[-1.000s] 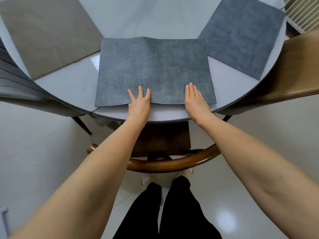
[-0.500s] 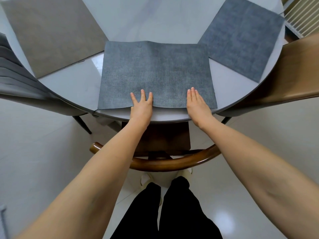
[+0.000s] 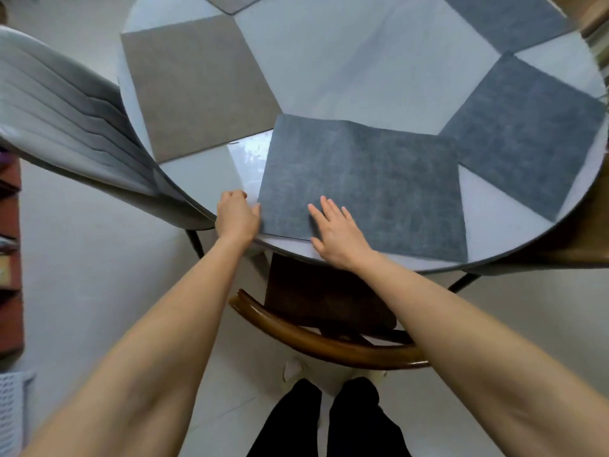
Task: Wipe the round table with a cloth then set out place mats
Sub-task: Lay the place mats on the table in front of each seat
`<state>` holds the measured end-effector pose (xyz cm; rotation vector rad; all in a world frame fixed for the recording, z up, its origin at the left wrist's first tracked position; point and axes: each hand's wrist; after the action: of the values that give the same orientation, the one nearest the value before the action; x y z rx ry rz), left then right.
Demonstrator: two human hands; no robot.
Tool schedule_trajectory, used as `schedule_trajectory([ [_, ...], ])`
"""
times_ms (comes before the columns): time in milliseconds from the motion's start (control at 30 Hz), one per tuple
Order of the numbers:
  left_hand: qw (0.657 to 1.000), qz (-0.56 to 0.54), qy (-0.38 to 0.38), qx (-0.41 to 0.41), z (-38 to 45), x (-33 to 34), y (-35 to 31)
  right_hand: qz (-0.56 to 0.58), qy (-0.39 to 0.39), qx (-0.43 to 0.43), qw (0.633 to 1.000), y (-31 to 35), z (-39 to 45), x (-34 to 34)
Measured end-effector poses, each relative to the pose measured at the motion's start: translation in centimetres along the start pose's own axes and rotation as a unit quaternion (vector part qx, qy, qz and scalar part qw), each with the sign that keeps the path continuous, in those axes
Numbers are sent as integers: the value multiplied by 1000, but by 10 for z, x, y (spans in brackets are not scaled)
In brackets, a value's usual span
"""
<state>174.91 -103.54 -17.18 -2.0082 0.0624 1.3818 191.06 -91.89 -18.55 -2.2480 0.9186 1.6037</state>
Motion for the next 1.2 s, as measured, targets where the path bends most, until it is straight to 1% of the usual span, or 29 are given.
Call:
schedule_trajectory([
  [100,999,-31,-4,-15,10,-1,15,-32,20,-8,999,30,18,7],
  [200,999,-47,-5,-20,13,0,20,-50,-8,-12,999,41,28,7],
  [333,998,-61,9,-24,13,-2,26,-131,-35,-50,990,51,36,4],
  [467,999,-36,28,-26,10,-4,27,-203,-52,-113,971,68,33,1],
  [567,999,-17,50,-12,10,-8,27,-253,-53,-155,953,80,28,3],
  [700,997,1,73,-2,11,-10,31,-268,-64,-162,947,88,25,3],
  [800,994,34,104,6,17,-6,39,-268,-60,-163,947,89,22,6],
  [867,992,47,120,3,20,-6,41,-256,-55,-157,952,88,23,9],
  [933,988,81,134,9,20,-9,39,-205,-53,-142,967,86,26,11],
  [1000,985,114,131,9,16,-10,33,-97,-49,-121,987,76,25,12],
  [1067,985,131,110,9,9,-9,22,4,-57,-101,993,59,19,11],
  [1133,980,153,110,67,1,1,3,71,-83,-52,993,35,10,5],
  [1200,961,168,146,164,-10,21,-34,111,-113,32,987,-3,-3,-7],
])
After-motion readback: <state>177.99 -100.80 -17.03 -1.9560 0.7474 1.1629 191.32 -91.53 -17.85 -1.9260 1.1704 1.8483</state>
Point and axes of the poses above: each hand's wrist, its own z-axis towards the middle knuckle, its own x-axis out of the palm, y = z × x, and after that the axes turned 7 degrees about x, right-handed
